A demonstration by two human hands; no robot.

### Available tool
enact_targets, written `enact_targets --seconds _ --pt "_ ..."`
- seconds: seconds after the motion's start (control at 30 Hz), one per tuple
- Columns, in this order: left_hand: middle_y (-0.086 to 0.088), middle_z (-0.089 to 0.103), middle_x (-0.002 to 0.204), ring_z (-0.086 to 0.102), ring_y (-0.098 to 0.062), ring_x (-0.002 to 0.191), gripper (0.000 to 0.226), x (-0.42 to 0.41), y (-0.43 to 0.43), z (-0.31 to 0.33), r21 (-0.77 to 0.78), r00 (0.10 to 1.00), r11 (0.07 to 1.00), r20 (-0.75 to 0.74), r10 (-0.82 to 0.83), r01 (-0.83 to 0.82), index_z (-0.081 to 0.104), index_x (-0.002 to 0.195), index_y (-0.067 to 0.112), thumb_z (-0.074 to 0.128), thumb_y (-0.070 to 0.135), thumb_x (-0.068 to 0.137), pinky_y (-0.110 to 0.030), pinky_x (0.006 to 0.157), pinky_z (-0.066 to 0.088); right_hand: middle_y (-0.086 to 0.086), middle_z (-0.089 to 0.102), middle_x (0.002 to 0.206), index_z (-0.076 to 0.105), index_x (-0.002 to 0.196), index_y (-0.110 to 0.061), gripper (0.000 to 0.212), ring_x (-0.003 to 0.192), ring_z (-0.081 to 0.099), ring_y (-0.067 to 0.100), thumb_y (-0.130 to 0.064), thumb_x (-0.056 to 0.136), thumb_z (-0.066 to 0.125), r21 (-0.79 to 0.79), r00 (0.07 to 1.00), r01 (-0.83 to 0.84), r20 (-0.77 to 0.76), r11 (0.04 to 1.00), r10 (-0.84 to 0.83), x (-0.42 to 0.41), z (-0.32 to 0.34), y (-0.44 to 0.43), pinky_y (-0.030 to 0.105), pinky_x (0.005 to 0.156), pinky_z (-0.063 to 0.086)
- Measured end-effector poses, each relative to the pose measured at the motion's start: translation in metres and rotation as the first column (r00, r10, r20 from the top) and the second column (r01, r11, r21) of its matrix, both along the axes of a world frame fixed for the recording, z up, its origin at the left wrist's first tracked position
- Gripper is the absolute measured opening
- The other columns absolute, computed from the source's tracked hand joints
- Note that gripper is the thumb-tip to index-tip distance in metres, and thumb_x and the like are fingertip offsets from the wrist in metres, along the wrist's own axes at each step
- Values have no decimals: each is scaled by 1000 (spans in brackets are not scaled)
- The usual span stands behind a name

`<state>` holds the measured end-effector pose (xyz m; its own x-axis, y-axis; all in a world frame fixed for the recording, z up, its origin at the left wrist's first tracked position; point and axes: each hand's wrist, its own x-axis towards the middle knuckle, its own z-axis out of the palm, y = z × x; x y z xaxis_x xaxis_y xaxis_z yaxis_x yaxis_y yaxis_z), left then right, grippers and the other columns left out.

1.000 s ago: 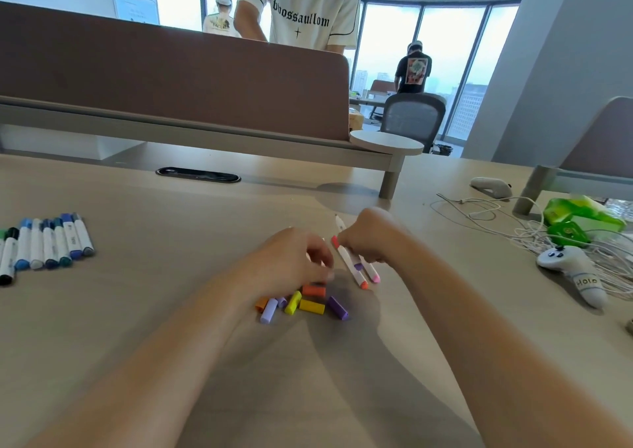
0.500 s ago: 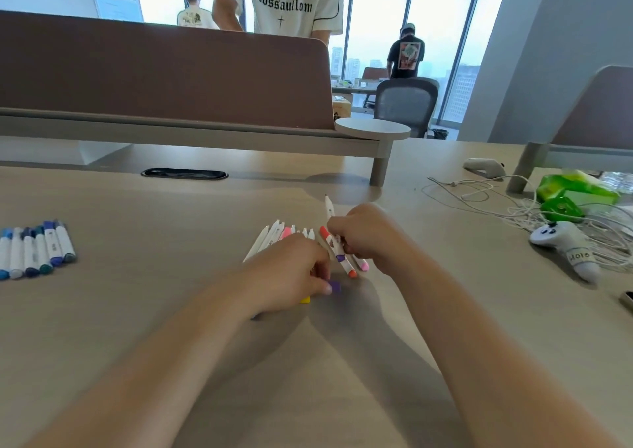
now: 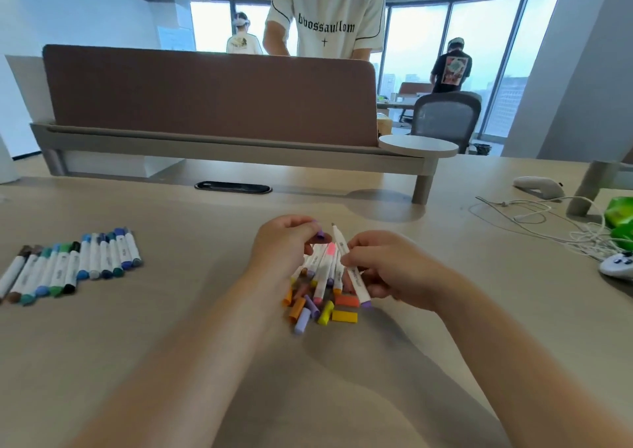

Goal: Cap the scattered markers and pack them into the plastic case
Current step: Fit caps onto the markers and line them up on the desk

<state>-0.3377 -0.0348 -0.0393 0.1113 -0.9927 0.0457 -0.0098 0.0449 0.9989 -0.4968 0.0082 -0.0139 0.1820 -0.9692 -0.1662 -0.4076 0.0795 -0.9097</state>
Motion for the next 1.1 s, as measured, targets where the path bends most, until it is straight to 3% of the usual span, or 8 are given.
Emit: enact_targets --seconds 0.27,0.57,0.73,0.9,1.1 --pt "-6 76 85 57 -12 60 9 1 -2 -1 9 1000 1000 2 -29 29 69 92 13 64 20 91 -31 61 43 3 54 62 60 111 5 24 43 49 7 -13 95 56 13 993 -91 -69 996 92 3 -2 5 19 43 40" --pt "-2 74 79 59 -12 64 8 -3 2 -2 -86 993 996 116 -25 35 68 88 15 66 22 90 -31 64 45 14 58 74 62 109 6 26 47 48 11 -15 95 57 -24 995 -39 -91 999 36 4 -3 2 19 44 40" --pt "-6 73 87 59 -13 65 9 -8 1 -5 -102 993 995 116 18 -7 65 89 13 66 22 89 -31 61 44 13 71 81 69 96 -4 22 64 63 16 -23 96 59 -145 979 -17 -203 989 -12 3 -2 0 30 64 51" --pt "-8 71 91 59 -11 64 6 -10 4 -4 -96 994 995 99 41 -31 64 94 12 63 18 91 -25 55 42 10 74 86 69 94 -9 20 80 71 25 -26 97 58 -170 962 -23 -272 985 -25 6 -2 -1 39 78 58" --pt "-7 75 87 60 -2 50 4 -9 9 2 -81 1000 997 9 1 0 64 94 10 60 12 94 -21 50 44 1 69 72 67 97 -9 17 55 60 4 -22 99 56 -145 983 -45 -181 988 18 7 -1 0 20 57 50"
